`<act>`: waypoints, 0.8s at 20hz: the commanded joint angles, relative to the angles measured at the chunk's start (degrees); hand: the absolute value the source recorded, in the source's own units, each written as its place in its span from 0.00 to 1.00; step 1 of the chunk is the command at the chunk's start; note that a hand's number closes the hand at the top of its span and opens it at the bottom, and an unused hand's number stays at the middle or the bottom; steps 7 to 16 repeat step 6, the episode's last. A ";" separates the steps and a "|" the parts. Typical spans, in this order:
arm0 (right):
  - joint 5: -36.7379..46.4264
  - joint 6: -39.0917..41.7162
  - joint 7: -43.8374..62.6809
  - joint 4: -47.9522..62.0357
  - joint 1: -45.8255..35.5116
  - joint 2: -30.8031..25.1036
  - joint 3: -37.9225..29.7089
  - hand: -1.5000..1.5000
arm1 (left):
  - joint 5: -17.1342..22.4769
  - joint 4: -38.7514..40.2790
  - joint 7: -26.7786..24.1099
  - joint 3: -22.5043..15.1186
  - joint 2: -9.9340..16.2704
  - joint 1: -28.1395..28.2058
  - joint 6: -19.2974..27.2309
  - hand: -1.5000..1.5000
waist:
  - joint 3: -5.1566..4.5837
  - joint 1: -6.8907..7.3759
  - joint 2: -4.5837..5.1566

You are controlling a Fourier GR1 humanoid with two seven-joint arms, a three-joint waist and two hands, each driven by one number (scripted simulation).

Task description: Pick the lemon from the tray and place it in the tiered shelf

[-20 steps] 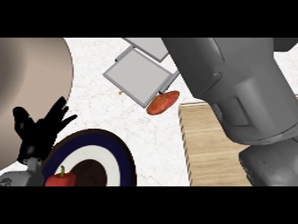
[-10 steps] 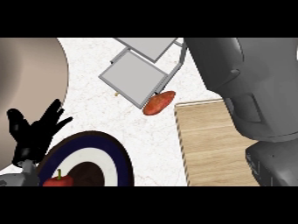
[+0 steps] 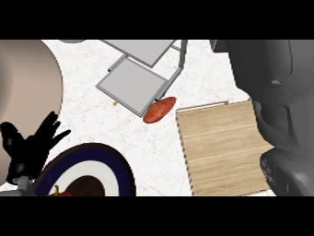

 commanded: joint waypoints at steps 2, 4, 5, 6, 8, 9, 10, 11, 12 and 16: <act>2.05 4.10 9.86 -12.47 3.24 2.80 -1.87 0.00 | -0.34 0.39 2.33 -0.88 -1.24 0.37 1.13 0.50 | -0.28 -1.18 -0.21; 2.18 7.60 12.05 -14.77 2.47 3.02 1.13 0.00 | -0.59 0.84 1.32 -1.35 -1.28 1.81 0.21 0.50 | -0.42 0.01 -0.34; 0.28 8.04 8.98 -18.42 5.36 3.04 -0.05 0.00 | 0.15 2.35 -0.25 -0.91 -0.85 3.28 -1.56 0.50 | -0.34 -1.05 -0.41; 0.39 10.29 10.86 -19.40 4.83 3.05 1.46 0.00 | -0.34 2.29 -0.96 -1.01 -1.48 2.36 -0.69 0.50 | -0.42 -0.44 -0.33; 0.39 10.29 10.86 -19.40 4.83 3.05 1.46 0.00 | -0.34 2.29 -0.96 -1.01 -1.48 2.36 -0.69 0.50 | -0.42 -0.44 -0.33; 0.39 10.29 10.86 -19.40 4.83 3.05 1.46 0.00 | -0.34 2.29 -0.96 -1.01 -1.48 2.36 -0.69 0.50 | -0.42 -0.44 -0.33; 0.39 10.29 10.86 -19.40 4.83 3.05 1.46 0.00 | -0.34 2.29 -0.96 -1.01 -1.48 2.36 -0.69 0.50 | -0.42 -0.44 -0.33; 0.39 10.29 10.86 -19.40 4.83 3.05 1.46 0.00 | -0.34 2.29 -0.96 -1.01 -1.48 2.36 -0.69 0.50 | -0.42 -0.44 -0.33; 0.39 10.29 10.86 -19.40 4.83 3.05 1.46 0.00 | -0.34 2.29 -0.96 -1.01 -1.48 2.36 -0.69 0.50 | -0.42 -0.44 -0.33; 0.39 10.29 10.86 -19.40 4.83 3.05 1.46 0.00 | -0.34 2.29 -0.96 -1.01 -1.48 2.36 -0.69 0.50 | -0.42 -0.44 -0.33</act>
